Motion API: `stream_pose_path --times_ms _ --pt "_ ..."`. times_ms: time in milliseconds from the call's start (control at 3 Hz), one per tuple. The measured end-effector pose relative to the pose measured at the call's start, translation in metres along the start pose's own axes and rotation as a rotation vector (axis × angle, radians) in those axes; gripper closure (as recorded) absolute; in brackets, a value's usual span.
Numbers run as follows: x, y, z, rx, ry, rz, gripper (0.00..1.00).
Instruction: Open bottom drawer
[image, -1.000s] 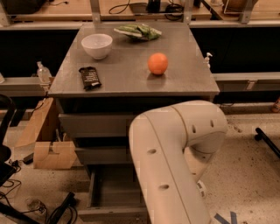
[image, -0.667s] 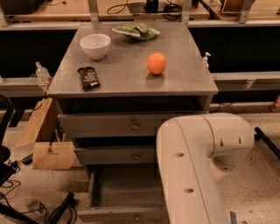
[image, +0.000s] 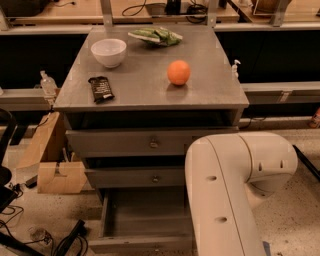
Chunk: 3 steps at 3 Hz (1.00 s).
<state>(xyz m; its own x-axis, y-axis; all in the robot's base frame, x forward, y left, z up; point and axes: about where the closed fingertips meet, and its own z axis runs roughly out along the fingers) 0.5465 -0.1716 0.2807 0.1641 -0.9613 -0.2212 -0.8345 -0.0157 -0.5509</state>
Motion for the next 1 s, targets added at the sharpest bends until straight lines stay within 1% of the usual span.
stream_pose_path --times_ms 333,667,1000 --pt "-0.008 -0.002 0.015 -0.023 0.032 -0.034 1.00" --pt "-0.023 -0.002 0.053 -0.073 0.092 -0.046 1.00" --pt "-0.035 0.001 0.093 -0.120 0.164 0.026 1.00"
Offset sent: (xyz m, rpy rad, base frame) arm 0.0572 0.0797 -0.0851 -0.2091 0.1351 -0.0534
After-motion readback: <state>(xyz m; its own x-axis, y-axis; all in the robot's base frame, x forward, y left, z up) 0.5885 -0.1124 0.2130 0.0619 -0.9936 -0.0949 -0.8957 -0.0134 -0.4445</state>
